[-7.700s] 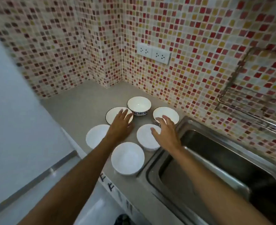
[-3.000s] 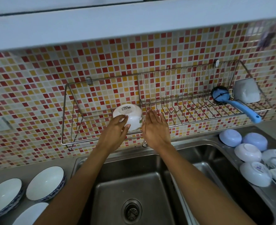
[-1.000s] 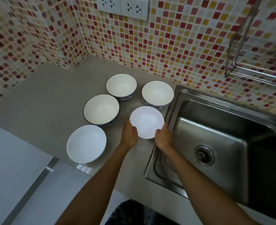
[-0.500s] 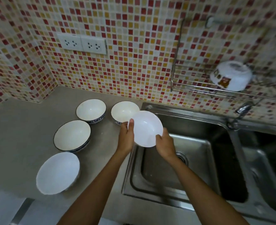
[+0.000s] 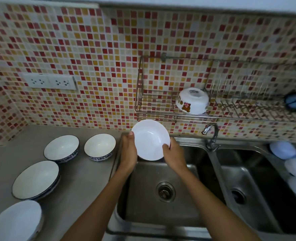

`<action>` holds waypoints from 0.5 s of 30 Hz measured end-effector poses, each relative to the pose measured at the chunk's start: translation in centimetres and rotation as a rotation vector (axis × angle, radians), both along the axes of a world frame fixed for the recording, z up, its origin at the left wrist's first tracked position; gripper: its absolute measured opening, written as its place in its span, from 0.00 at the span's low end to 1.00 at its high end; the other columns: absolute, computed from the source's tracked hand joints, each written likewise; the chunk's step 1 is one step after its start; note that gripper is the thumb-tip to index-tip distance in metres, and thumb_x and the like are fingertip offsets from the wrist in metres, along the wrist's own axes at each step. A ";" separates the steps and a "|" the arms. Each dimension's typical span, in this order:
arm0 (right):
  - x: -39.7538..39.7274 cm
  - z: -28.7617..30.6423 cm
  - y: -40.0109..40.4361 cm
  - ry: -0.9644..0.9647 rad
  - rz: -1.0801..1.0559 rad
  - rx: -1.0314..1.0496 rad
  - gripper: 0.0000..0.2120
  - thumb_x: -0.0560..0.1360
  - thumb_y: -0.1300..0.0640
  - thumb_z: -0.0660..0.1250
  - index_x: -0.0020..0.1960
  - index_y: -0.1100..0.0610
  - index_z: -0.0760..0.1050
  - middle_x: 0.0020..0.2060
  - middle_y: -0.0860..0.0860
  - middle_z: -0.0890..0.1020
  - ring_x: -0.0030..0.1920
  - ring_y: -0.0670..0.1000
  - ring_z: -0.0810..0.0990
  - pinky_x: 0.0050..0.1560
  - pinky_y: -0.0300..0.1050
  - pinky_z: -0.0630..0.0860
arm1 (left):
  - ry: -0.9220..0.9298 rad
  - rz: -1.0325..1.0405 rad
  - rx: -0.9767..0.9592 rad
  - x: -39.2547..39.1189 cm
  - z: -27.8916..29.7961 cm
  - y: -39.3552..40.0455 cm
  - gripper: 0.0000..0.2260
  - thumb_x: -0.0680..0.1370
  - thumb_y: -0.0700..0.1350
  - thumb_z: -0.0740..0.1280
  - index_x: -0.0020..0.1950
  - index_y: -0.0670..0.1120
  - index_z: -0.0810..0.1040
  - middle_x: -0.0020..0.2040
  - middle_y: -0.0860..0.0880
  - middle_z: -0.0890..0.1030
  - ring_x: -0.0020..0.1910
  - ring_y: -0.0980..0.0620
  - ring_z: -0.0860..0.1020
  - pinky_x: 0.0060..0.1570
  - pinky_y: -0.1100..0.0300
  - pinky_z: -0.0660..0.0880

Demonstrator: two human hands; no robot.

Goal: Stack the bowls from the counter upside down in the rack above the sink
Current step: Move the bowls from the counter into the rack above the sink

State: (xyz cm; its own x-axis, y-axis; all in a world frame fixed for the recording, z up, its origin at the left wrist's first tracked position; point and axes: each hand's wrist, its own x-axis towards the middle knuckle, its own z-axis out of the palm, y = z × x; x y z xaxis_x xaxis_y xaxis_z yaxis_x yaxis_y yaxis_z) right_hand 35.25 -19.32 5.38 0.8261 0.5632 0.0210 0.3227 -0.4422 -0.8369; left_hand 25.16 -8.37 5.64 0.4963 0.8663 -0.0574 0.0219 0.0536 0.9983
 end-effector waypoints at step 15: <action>12.1 6.6 -2.6 -0.660 -0.030 0.148 0.16 0.81 0.54 0.56 0.60 0.60 0.77 0.55 0.58 0.82 0.54 0.57 0.81 0.57 0.52 0.78 | -0.215 -0.033 0.383 6.7 10.9 -0.8 0.17 0.78 0.61 0.53 0.66 0.60 0.61 0.62 0.54 0.69 0.56 0.53 0.74 0.40 0.68 0.74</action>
State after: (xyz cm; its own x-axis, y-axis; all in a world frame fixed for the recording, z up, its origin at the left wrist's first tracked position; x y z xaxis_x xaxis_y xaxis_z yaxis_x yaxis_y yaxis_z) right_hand 47.39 -21.88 11.94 0.6286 0.4927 0.6017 0.7765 -0.3543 -0.5211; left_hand 31.84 -9.13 16.59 0.4898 0.7885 0.3720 -0.1930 -0.3180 0.9282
